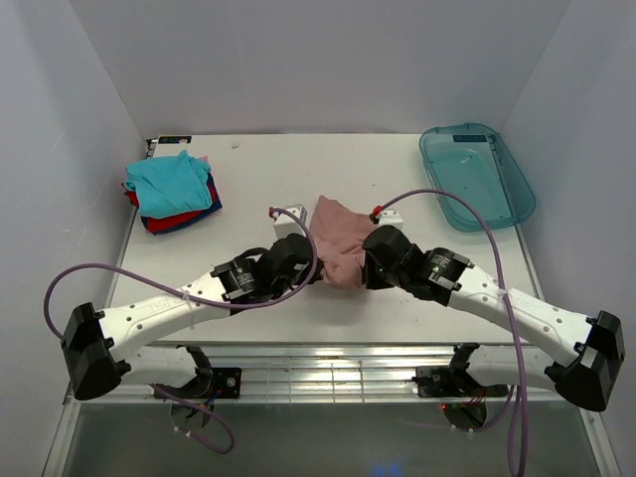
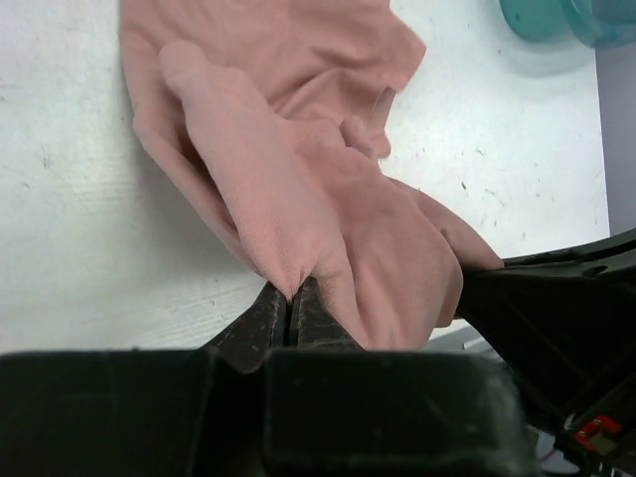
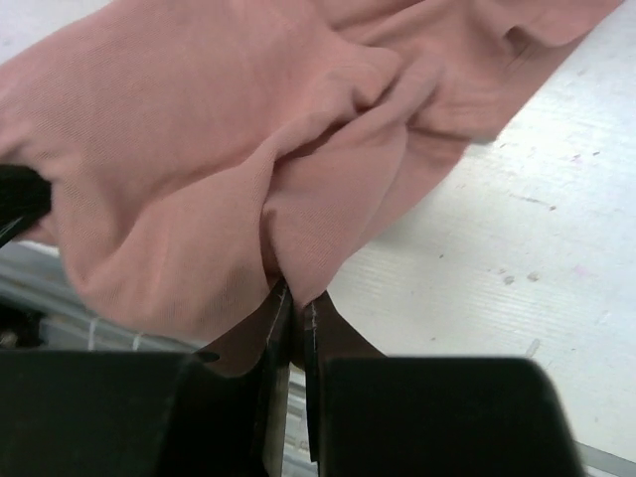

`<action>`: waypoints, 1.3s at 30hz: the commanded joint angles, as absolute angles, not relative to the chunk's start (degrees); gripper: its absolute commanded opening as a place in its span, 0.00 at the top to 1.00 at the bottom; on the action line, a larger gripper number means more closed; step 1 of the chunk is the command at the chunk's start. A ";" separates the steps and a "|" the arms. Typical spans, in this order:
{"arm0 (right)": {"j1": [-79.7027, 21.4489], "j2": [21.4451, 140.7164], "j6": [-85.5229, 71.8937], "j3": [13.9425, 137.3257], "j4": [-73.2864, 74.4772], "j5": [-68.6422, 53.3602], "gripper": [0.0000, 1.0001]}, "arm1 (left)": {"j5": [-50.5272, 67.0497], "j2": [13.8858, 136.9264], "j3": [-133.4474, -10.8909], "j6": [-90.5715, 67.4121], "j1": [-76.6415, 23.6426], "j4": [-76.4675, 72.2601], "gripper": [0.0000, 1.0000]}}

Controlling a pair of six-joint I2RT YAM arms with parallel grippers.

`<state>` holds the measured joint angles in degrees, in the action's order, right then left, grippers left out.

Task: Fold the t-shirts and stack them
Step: Fold the tshirt

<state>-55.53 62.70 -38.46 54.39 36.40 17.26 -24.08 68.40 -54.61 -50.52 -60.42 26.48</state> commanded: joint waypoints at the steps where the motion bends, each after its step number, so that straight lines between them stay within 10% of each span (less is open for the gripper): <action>1: -55.46 67.22 -37.62 58.79 38.14 28.45 0.92 | -30.15 70.39 -56.43 -47.12 -58.72 24.71 1.00; 35: -33.75 94.48 -23.03 72.42 25.23 30.67 0.92 | -7.73 110.73 -81.55 -29.10 -35.86 2.46 1.00; 39: -32.96 97.12 -21.80 77.86 25.57 34.97 0.62 | -11.50 114.08 -89.55 -27.07 -35.86 7.28 0.35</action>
